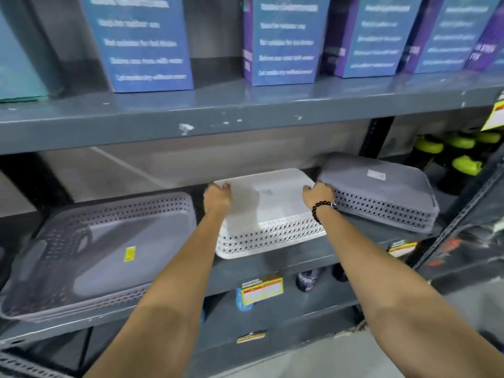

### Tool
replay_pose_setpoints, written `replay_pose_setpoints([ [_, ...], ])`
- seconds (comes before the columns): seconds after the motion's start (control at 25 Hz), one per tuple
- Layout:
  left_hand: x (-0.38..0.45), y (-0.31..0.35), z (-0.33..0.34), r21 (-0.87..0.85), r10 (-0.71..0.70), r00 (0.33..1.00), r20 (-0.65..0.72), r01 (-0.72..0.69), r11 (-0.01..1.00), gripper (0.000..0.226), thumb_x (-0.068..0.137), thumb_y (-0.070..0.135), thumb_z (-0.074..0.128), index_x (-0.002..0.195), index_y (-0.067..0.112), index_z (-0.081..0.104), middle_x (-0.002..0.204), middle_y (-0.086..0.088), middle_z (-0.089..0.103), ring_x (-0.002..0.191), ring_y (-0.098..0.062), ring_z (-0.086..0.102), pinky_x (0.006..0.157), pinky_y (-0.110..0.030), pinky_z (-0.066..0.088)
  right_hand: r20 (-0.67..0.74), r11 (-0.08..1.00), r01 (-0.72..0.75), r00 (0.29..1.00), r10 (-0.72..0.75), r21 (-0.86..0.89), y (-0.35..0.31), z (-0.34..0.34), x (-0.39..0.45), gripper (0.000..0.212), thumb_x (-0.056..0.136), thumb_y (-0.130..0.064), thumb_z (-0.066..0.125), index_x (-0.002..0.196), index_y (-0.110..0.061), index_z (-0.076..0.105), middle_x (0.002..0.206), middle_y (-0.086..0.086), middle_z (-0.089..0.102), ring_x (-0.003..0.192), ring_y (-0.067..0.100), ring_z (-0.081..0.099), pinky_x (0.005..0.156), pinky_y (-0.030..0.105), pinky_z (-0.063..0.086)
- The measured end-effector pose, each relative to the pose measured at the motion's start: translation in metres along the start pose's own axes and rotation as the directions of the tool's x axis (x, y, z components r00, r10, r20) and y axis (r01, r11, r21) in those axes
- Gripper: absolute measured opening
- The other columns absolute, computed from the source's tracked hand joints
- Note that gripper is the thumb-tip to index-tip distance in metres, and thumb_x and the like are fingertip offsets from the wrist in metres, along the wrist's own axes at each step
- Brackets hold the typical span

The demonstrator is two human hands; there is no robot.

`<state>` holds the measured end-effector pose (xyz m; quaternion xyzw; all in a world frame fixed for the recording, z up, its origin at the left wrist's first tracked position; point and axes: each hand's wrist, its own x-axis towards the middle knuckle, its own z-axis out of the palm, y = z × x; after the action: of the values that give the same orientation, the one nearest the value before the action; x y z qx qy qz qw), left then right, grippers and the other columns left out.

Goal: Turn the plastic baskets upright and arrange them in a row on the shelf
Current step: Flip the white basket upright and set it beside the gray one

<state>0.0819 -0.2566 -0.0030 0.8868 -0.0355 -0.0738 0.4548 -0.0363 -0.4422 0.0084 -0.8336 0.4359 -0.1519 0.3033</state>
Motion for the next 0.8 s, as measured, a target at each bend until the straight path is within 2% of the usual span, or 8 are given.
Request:
replay_pose_setpoints([
  [0.12, 0.012, -0.002, 0.016, 0.031, -0.152, 0.988, 0.003, 0.152, 0.988, 0.057, 0.099, 0.036, 0.038, 0.137, -0.006, 0.041, 0.144, -0.024, 0.044, 0.132, -0.037, 0.043, 0.107, -0.038, 0.036, 0.137, 0.978, -0.050, 0.987, 0.078, -0.200, 0.017, -0.009, 0.030, 0.053, 0.097, -0.031, 0.033, 0.136, 0.003, 0.040, 0.145, 0.027, 0.037, 0.133, 0.039, 0.038, 0.110, 0.045, 0.033],
  [0.24, 0.008, -0.003, 0.024, -0.013, -0.306, 0.952, -0.018, 0.306, 0.952, 0.055, 0.097, 0.033, 0.038, 0.136, -0.005, 0.045, 0.140, -0.021, 0.050, 0.124, -0.037, 0.052, 0.100, -0.038, 0.044, 0.306, 0.972, -0.016, 0.948, 0.089, -0.233, 0.017, -0.015, 0.046, 0.055, 0.099, -0.033, 0.027, 0.141, 0.003, 0.035, 0.150, 0.023, 0.033, 0.138, 0.034, 0.033, 0.112, 0.039, 0.031],
  [0.4, -0.005, -0.004, 0.030, -0.128, -0.427, 0.897, -0.117, 0.413, 0.902, 0.065, 0.093, 0.045, 0.037, 0.137, -0.003, 0.041, 0.138, -0.022, 0.051, 0.123, -0.037, 0.052, 0.104, -0.042, 0.044, 0.375, 0.982, -0.191, 0.910, 0.177, 0.001, 0.017, -0.009, 0.043, 0.078, 0.086, -0.057, 0.040, 0.142, -0.004, 0.034, 0.150, 0.017, 0.036, 0.135, 0.030, 0.040, 0.107, 0.038, 0.037],
  [0.52, -0.020, 0.004, 0.025, -0.293, -0.341, 0.894, -0.292, 0.256, 0.921, 0.059, 0.096, 0.047, 0.033, 0.131, -0.001, 0.042, 0.130, -0.021, 0.054, 0.121, -0.035, 0.053, 0.099, -0.041, 0.042, 0.230, 0.924, -0.234, 0.959, 0.167, 0.304, 0.012, -0.008, 0.037, 0.090, 0.075, -0.069, 0.040, 0.142, -0.010, 0.036, 0.150, 0.016, 0.035, 0.135, 0.033, 0.037, 0.107, 0.044, 0.034],
  [0.56, -0.027, 0.009, 0.021, -0.416, -0.295, 0.884, -0.362, 0.130, 0.900, 0.048, 0.098, 0.043, 0.033, 0.122, 0.003, 0.046, 0.118, -0.017, 0.057, 0.114, -0.032, 0.055, 0.093, -0.038, 0.042, 0.153, 0.843, -0.217, 0.975, 0.162, 0.493, 0.012, -0.009, 0.040, 0.085, 0.076, -0.066, 0.042, 0.139, -0.009, 0.042, 0.145, 0.016, 0.041, 0.130, 0.032, 0.042, 0.104, 0.043, 0.038],
  [0.68, -0.034, 0.009, -0.001, -0.728, -0.249, 0.876, -0.414, -0.154, 0.668, 0.038, 0.097, 0.039, 0.036, 0.107, 0.006, 0.052, 0.104, -0.005, 0.056, 0.097, -0.022, 0.052, 0.090, -0.030, 0.040, 0.190, 0.300, -0.245, 0.961, 0.201, 0.922, 0.018, -0.017, 0.041, 0.057, 0.077, -0.053, 0.049, 0.109, -0.008, 0.065, 0.114, 0.012, 0.063, 0.100, 0.026, 0.058, 0.080, 0.032, 0.044],
  [0.72, -0.031, 0.001, -0.009, -0.799, -0.281, 0.888, -0.364, -0.143, 0.584, 0.048, 0.092, 0.049, 0.038, 0.106, 0.007, 0.057, 0.107, -0.003, 0.061, 0.100, -0.021, 0.056, 0.096, -0.030, 0.042, 0.233, 0.196, -0.270, 0.954, 0.190, 0.943, 0.026, -0.016, 0.043, 0.049, 0.076, -0.054, 0.048, 0.096, -0.013, 0.067, 0.111, 0.012, 0.065, 0.096, 0.027, 0.061, 0.076, 0.031, 0.046],
  [0.8, -0.024, -0.025, -0.018, -0.837, -0.339, 0.913, -0.227, -0.006, 0.547, 0.065, 0.074, 0.069, 0.043, 0.099, 0.015, 0.068, 0.111, -0.005, 0.069, 0.107, -0.027, 0.064, 0.102, -0.043, 0.047, 0.325, 0.164, -0.347, 0.934, 0.147, 0.924, 0.047, -0.016, 0.042, 0.040, 0.081, -0.054, 0.043, 0.083, -0.019, 0.064, 0.100, 0.009, 0.069, 0.085, 0.023, 0.063, 0.069, 0.026, 0.051],
])
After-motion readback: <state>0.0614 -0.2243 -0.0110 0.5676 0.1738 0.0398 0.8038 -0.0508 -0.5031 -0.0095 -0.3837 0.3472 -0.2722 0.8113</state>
